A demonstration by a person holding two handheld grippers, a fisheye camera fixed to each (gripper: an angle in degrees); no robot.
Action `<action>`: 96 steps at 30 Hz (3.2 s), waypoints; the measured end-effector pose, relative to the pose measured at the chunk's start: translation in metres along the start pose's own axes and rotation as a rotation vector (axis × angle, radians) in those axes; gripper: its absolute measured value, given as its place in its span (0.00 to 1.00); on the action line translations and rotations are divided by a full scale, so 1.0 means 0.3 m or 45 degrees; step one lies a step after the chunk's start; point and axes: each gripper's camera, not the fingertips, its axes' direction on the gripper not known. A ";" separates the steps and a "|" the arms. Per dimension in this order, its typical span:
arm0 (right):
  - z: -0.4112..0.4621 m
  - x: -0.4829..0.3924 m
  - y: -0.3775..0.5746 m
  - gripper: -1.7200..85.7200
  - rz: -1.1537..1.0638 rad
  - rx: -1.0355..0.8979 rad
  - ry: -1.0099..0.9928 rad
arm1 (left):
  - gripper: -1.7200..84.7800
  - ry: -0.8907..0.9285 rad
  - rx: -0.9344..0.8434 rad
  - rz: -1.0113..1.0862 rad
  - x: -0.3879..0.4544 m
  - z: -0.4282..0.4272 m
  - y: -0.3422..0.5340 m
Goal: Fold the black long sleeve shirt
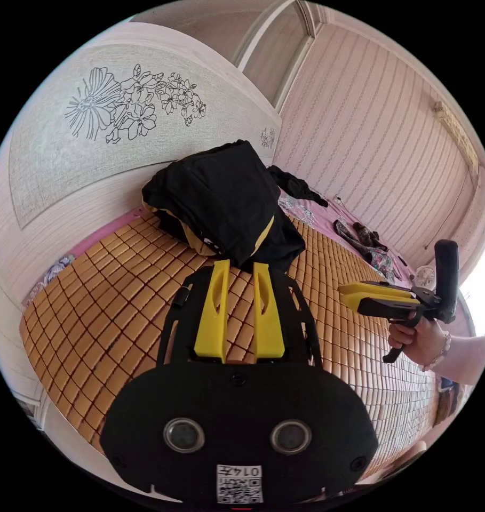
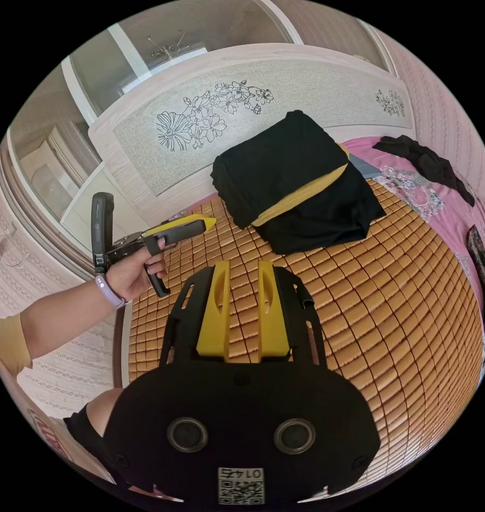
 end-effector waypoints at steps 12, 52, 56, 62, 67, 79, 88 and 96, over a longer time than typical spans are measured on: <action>0.324 -0.011 -0.253 0.05 -0.074 -0.068 0.021 | 0.06 0.038 0.014 -0.027 -0.110 0.060 -0.075; -0.885 -0.988 1.526 0.08 0.404 -0.212 0.507 | 0.10 0.709 -0.703 0.297 0.840 -0.566 1.180; -0.793 -1.019 1.435 0.10 0.183 -0.356 0.516 | 0.11 0.603 -0.644 0.269 0.819 -0.595 1.172; -0.804 -0.890 1.403 0.07 0.487 -0.257 0.369 | 0.14 0.552 -0.603 0.183 0.795 -0.592 1.164; -0.817 -0.876 1.439 0.04 0.326 -0.404 0.488 | 0.15 0.507 -0.675 0.245 0.864 -0.531 1.193; -1.658 -0.544 1.881 0.03 1.212 0.597 -0.099 | 0.16 0.508 -0.827 0.391 1.090 -0.360 1.296; -1.888 -0.464 2.263 0.03 1.490 0.635 0.073 | 0.17 0.544 -0.817 0.353 1.146 -0.312 1.301; -1.917 -0.526 2.284 0.03 1.391 0.557 -0.037 | 0.10 0.568 -1.009 0.352 1.241 -0.193 1.230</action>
